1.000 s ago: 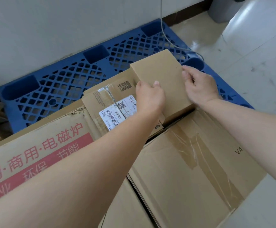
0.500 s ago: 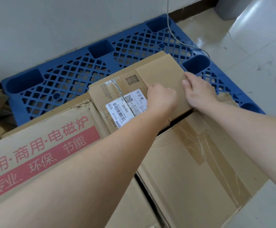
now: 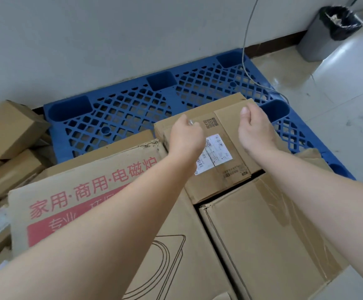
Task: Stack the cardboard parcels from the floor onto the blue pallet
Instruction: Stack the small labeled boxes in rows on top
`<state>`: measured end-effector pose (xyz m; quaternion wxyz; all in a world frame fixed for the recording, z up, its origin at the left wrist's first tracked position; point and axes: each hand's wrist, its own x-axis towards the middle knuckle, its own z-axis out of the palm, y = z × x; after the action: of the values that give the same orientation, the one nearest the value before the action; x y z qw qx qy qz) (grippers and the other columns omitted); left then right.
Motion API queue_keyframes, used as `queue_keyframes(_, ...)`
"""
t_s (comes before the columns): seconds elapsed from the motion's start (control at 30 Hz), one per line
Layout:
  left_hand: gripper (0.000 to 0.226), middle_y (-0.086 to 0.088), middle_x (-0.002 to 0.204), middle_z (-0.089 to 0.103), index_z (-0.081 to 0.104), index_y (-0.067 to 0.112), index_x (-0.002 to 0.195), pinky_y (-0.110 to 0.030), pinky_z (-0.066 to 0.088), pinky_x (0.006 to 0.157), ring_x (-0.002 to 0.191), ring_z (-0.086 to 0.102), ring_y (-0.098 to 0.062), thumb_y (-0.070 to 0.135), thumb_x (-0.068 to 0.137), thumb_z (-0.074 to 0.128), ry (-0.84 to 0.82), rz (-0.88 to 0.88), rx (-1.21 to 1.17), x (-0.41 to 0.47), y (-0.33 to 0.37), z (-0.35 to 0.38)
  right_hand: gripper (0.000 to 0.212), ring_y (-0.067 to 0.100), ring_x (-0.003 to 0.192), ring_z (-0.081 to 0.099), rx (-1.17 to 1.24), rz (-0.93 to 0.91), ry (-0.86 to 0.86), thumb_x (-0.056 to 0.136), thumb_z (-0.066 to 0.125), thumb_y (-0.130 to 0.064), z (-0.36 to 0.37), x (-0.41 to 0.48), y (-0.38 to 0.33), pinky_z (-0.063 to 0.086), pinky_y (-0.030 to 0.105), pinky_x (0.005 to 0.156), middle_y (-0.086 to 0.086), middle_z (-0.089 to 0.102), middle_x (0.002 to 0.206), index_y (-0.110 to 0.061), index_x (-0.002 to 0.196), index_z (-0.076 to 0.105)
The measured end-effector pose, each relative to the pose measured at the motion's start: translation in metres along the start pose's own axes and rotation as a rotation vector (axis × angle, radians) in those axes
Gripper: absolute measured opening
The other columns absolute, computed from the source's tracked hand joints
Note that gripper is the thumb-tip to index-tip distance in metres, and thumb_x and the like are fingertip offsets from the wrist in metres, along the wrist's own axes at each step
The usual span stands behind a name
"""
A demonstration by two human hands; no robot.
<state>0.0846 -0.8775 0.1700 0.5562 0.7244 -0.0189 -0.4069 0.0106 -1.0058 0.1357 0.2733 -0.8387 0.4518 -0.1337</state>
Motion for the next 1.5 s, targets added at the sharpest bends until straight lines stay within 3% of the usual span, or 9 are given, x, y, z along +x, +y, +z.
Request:
queue_keyframes(0.07, 0.042, 0.006, 0.141, 0.045, 0.035, 0.02, 0.144, -0.032, 0.038, 0.102, 0.125, 0.046, -0.014, 0.02, 0.102, 0.032, 0.074, 0.026, 0.0, -0.002, 0.005, -0.032, 0.044, 0.022, 0.134, 0.035, 0.022, -0.039, 0.001, 0.102, 0.022, -0.032, 0.008, -0.01, -0.031, 0.028, 0.035, 0.105, 0.004, 0.042, 0.143, -0.013, 0.138, 0.04)
queue_keyframes(0.23, 0.046, 0.005, 0.154, 0.031, 0.026, 0.021, 0.15, -0.039, 0.033, 0.112, 0.135, 0.039, -0.02, 0.025, 0.103, 0.031, 0.193, 0.084, -0.035, -0.015, 0.008, -0.115, 0.046, 0.016, 0.136, 0.031, 0.102, -0.119, -0.066, 0.103, 0.023, -0.032, 0.038, -0.041, -0.1, 0.024, 0.027, 0.105, 0.0, 0.036, 0.147, -0.014, 0.144, 0.032)
queue_keyframes(0.4, 0.031, 0.01, 0.134, 0.05, 0.049, 0.03, 0.13, -0.037, 0.037, 0.109, 0.125, 0.047, -0.021, 0.026, 0.103, 0.034, 0.307, 0.114, -0.084, -0.031, -0.002, -0.2, 0.046, 0.016, 0.136, 0.032, 0.136, -0.205, -0.107, 0.102, 0.026, -0.033, 0.08, -0.075, -0.169, 0.025, 0.033, 0.11, 0.001, 0.037, 0.148, -0.014, 0.143, 0.034)
queue_keyframes(0.53, 0.044, 0.004, 0.15, 0.038, 0.034, 0.021, 0.146, -0.041, 0.035, 0.111, 0.133, 0.042, -0.021, 0.028, 0.102, 0.036, 0.43, 0.105, -0.124, -0.039, -0.018, -0.275, 0.046, 0.013, 0.136, 0.032, 0.158, -0.277, -0.166, 0.102, 0.026, -0.034, 0.116, -0.109, -0.224, 0.024, 0.027, 0.108, -0.001, 0.038, 0.147, -0.015, 0.142, 0.035)
queue_keyframes(0.9, 0.042, -0.002, 0.144, 0.045, 0.042, 0.016, 0.142, -0.041, 0.038, 0.11, 0.129, 0.046, -0.022, 0.026, 0.101, 0.038, 0.738, 0.048, -0.199, -0.066, -0.102, -0.462, 0.043, 0.01, 0.132, 0.037, 0.283, -0.443, -0.33, 0.102, 0.029, -0.035, 0.239, -0.22, -0.354, 0.025, 0.018, 0.099, -0.004, 0.045, 0.142, -0.017, 0.14, 0.04)
queue_keyframes(1.1, 0.042, -0.008, 0.142, 0.048, 0.045, 0.015, 0.14, -0.046, 0.037, 0.11, 0.13, 0.045, -0.029, 0.027, 0.1, 0.037, 0.849, -0.045, -0.259, -0.072, -0.169, -0.525, 0.044, 0.011, 0.13, 0.039, 0.267, -0.485, -0.449, 0.101, 0.029, -0.036, 0.312, -0.279, -0.378, 0.028, 0.021, 0.1, -0.004, 0.047, 0.14, -0.018, 0.139, 0.041)
queue_keyframes(1.2, 0.043, -0.025, 0.141, 0.039, 0.039, -0.003, 0.134, -0.053, 0.029, 0.107, 0.13, 0.035, -0.042, 0.023, 0.099, 0.035, 0.896, -0.094, -0.227, -0.072, -0.206, -0.544, 0.043, 0.011, 0.128, 0.041, 0.24, -0.491, -0.523, 0.101, 0.028, -0.036, 0.347, -0.305, -0.375, 0.028, 0.021, 0.098, -0.004, 0.048, 0.138, -0.018, 0.139, 0.041)
queue_keyframes(1.43, 0.038, -0.014, 0.134, 0.054, 0.054, 0.005, 0.128, -0.035, 0.038, 0.104, 0.126, 0.046, -0.029, 0.024, 0.099, 0.038, 0.924, -0.208, -0.315, -0.063, -0.313, -0.563, 0.039, 0.016, 0.117, 0.048, 0.119, -0.485, -0.667, 0.102, 0.028, -0.031, 0.426, -0.355, -0.338, 0.03, 0.02, 0.084, 0.0, 0.057, 0.126, -0.013, 0.129, 0.049)
queue_keyframes(1.5, 0.032, -0.016, 0.118, 0.061, 0.06, 0.004, 0.113, -0.034, 0.043, 0.094, 0.114, 0.05, -0.038, 0.024, 0.099, 0.038, 0.924, -0.229, -0.344, -0.059, -0.343, -0.563, 0.037, 0.019, 0.114, 0.049, 0.09, -0.472, -0.7, 0.102, 0.028, -0.029, 0.448, -0.366, -0.323, 0.033, 0.024, 0.084, 0.002, 0.058, 0.123, -0.01, 0.125, 0.051)
